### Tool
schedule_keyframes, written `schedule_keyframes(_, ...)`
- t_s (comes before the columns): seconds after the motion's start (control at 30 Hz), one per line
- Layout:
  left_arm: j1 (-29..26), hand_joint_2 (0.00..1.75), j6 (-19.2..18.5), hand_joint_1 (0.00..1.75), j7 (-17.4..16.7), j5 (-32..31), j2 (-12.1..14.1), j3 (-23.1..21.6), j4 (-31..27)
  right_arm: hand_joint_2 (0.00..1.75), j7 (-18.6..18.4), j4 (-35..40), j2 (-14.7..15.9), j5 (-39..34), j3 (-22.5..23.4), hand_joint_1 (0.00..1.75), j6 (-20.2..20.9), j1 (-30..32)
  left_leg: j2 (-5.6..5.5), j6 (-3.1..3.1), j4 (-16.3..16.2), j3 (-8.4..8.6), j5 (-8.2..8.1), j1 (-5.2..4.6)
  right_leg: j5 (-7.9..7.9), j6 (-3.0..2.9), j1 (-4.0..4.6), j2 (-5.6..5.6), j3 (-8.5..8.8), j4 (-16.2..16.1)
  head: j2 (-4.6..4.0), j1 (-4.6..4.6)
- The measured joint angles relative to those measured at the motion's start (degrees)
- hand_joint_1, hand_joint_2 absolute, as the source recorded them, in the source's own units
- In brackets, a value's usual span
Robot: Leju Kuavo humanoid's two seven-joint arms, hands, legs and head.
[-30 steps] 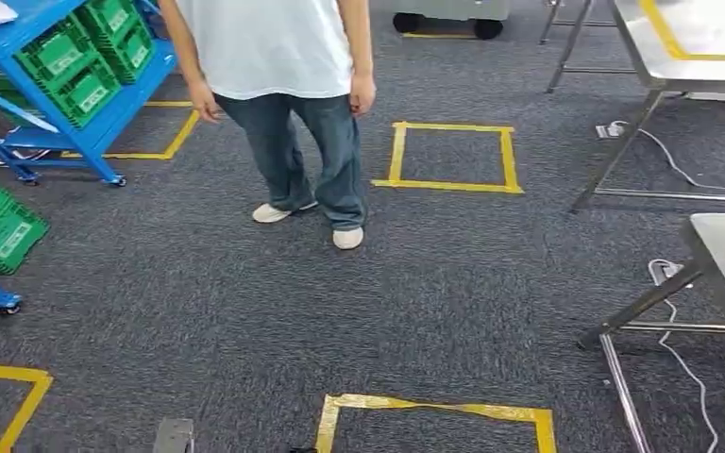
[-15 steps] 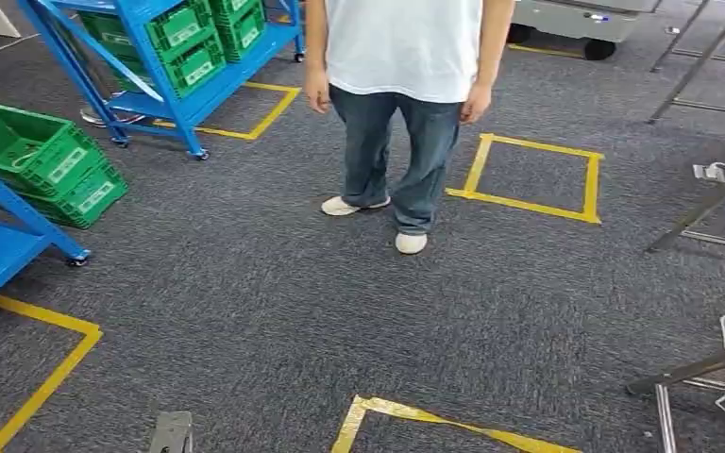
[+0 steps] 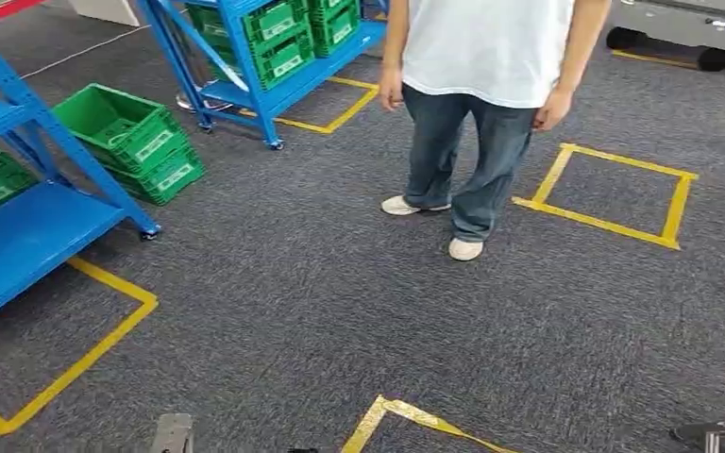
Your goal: Take the parts from the cabinet and place them on the table.
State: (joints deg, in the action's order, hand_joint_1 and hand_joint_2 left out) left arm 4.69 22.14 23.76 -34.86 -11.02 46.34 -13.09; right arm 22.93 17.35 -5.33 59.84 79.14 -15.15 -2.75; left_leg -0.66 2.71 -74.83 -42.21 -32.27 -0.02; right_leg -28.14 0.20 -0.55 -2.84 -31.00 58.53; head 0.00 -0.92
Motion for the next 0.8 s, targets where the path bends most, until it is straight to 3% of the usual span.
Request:
schedule_keyframes(0.03,-0.07,0.00,0.09,0.00,0.00,0.00,0.02,0.00,0.00,0.00,0.02,-0.07,-0.02,0.15,0.00,0.00,0.00,-0.10,0.08,-0.10,2.87,1.52,2.09,-0.01,-0.11,-0.02,0.00,-0.77,0.11,0.00,0.00,0.00)
schedule_keyframes(0.07,-0.06,0.00,0.15,0.00,0.00,0.00,0.04,0.02,0.00,0.00,0.04,-0.15,0.00,0.26,0.00,0.00,0.00,-0.18,0.63,-0.28,7.74,4.15,4.68,-0.06,-0.23,0.12,0.00,-1.45,0.30,0.00,0.00,0.00)
schedule_keyframes(0.1,-0.02,0.00,0.17,0.00,0.00,0.00,0.07,0.02,0.00,0.00,0.05,-0.22,-0.02,0.33,0.00,0.00,0.00,-0.19,2.58,-0.54,13.15,7.21,6.94,-0.21,-0.41,0.35,0.00,-2.06,0.61,0.00,-0.02,-0.02)
schedule_keyframes(0.13,0.05,0.00,0.17,0.00,0.00,0.00,0.02,0.02,0.00,0.00,0.05,-0.24,0.00,0.37,0.00,0.00,0.00,-0.17,6.66,-0.78,16.69,9.26,7.48,-0.54,-0.62,0.63,0.34,-2.56,0.80,0.01,0.00,-0.04)
schedule_keyframes(0.17,0.30,0.00,0.17,0.00,0.00,0.00,0.00,0.02,0.00,0.00,0.05,-0.26,0.00,0.48,0.00,0.00,0.00,-0.03,6.84,-1.22,17.99,9.54,7.01,-0.94,-1.01,0.98,0.73,-3.15,0.79,0.35,0.00,-0.24)
schedule_keyframes(0.2,0.37,0.00,0.17,0.00,0.00,0.00,-0.04,0.00,0.00,0.00,0.05,-0.26,0.00,0.63,0.00,0.00,-0.02,0.04,6.11,-1.54,17.76,9.27,7.16,-0.87,-0.92,1.16,0.75,-3.90,1.05,0.03,0.00,0.20)
schedule_keyframes(0.27,0.10,0.00,0.20,0.00,0.00,0.09,0.00,0.02,0.00,0.00,0.05,-0.28,0.00,0.83,-0.04,0.00,0.00,-0.10,4.57,-2.05,17.90,9.08,7.15,-1.03,-0.99,1.68,0.65,-5.36,1.63,-0.43,0.00,0.15)
schedule_keyframes(0.3,-0.06,0.00,0.22,0.00,0.00,0.20,0.02,0.02,0.00,0.00,0.05,-0.33,0.00,0.96,-0.26,0.00,0.00,-0.27,3.62,-2.53,18.40,9.42,7.50,-0.61,-1.42,2.13,0.64,-6.05,1.76,-0.41,0.00,0.04)
schedule_keyframes(0.33,-0.30,0.00,0.33,0.00,0.00,0.28,0.04,0.04,0.00,0.00,0.05,-0.33,0.04,1.24,-0.46,0.00,0.06,-0.39,2.91,-2.74,18.55,9.52,7.59,-0.42,-2.35,2.47,0.43,-3.11,1.37,0.62,0.00,0.32)
schedule_keyframes(0.37,-0.25,0.00,0.42,0.00,-0.04,0.35,0.09,0.07,0.02,0.00,0.05,-0.39,0.00,1.42,-0.59,0.00,0.13,-0.33,2.25,-3.12,18.55,9.48,7.62,-0.30,-4.40,2.59,0.30,0.05,-0.17,4.19,0.00,0.53)
schedule_keyframes(0.4,-0.16,0.00,0.48,0.00,-0.33,0.33,0.04,0.07,0.00,0.00,0.05,-0.57,0.00,1.73,-0.74,0.00,0.22,-0.13,1.22,-3.26,18.54,9.41,7.68,-0.30,-6.62,2.72,0.21,1.60,-2.51,9.18,0.00,0.70)
schedule_keyframes(0.47,-0.29,0.00,0.90,0.00,-0.96,0.24,0.00,0.07,0.00,0.00,0.02,-0.66,0.02,2.03,-0.85,0.00,0.22,0.33,-0.65,-3.37,18.53,9.44,7.68,-0.33,-8.92,2.78,0.28,2.62,-6.81,17.03,0.00,0.79)
schedule_keyframes(0.5,-0.48,0.00,1.01,0.00,-1.16,0.13,0.09,0.07,0.02,0.00,0.05,-0.70,0.02,2.16,-0.92,0.00,0.22,0.42,-1.52,-3.38,18.52,9.49,7.69,-0.33,-8.24,2.71,0.29,2.75,-7.55,17.50,0.00,0.83)
schedule_keyframes(0.53,-0.69,0.00,1.03,0.00,-1.27,0.04,0.15,0.09,0.02,0.00,0.11,-0.72,0.02,2.25,-1.01,0.00,0.22,0.43,-2.38,-3.36,18.50,9.56,7.70,-0.32,-6.33,2.60,0.26,2.79,-7.10,15.55,0.00,0.79)
schedule_keyframes(0.57,-0.82,0.00,1.03,0.00,-1.36,0.00,0.17,0.09,0.02,0.00,0.24,-0.72,0.02,2.32,-1.12,0.00,0.24,0.38,-3.26,-3.31,18.48,9.65,7.73,-0.28,-3.53,2.54,0.17,2.99,-5.44,11.35,0.00,0.81)
schedule_keyframes(0.6,-0.85,0.00,1.03,0.00,-1.40,-0.02,0.15,0.11,0.02,0.00,0.33,-0.72,0.02,2.32,-1.25,0.00,0.24,0.29,-4.15,-3.13,18.41,9.76,7.71,-0.15,-0.64,2.52,-0.02,3.93,-3.03,5.89,0.00,0.79)
schedule_keyframes(0.63,-0.84,0.00,1.03,0.00,-1.42,-0.07,0.17,0.11,0.02,0.00,0.42,-0.72,0.02,2.32,-1.31,0.00,0.24,0.22,-4.93,-2.74,18.23,9.65,7.68,-0.06,0.64,2.73,-0.52,7.30,-1.16,1.46,0.00,0.83)
schedule_keyframes(0.67,-0.71,0.00,1.09,0.00,-1.57,-0.13,0.24,0.11,0.02,0.00,0.54,-0.81,0.00,2.32,-1.38,0.00,0.26,0.18,-5.64,-2.30,17.65,9.28,7.51,-0.38,-0.06,2.57,-0.73,8.80,-0.75,0.31,0.00,0.77)
schedule_keyframes(0.77,-1.02,0.00,1.24,0.00,-1.97,-0.11,0.33,0.11,0.02,0.00,0.64,-0.85,0.00,2.21,-1.42,0.00,0.39,0.03,-7.29,-1.18,18.36,8.82,8.36,0.15,0.30,1.30,-0.12,7.04,-0.48,0.75,0.00,0.68)
schedule_keyframes(0.8,-1.12,0.00,1.33,0.00,-1.99,0.00,0.37,0.11,0.02,0.00,0.64,-0.94,-0.11,2.21,-1.42,0.00,0.44,0.01,-7.56,-0.92,18.25,8.59,8.34,0.12,0.63,0.77,-0.52,6.09,-0.46,0.33,0.00,0.72)
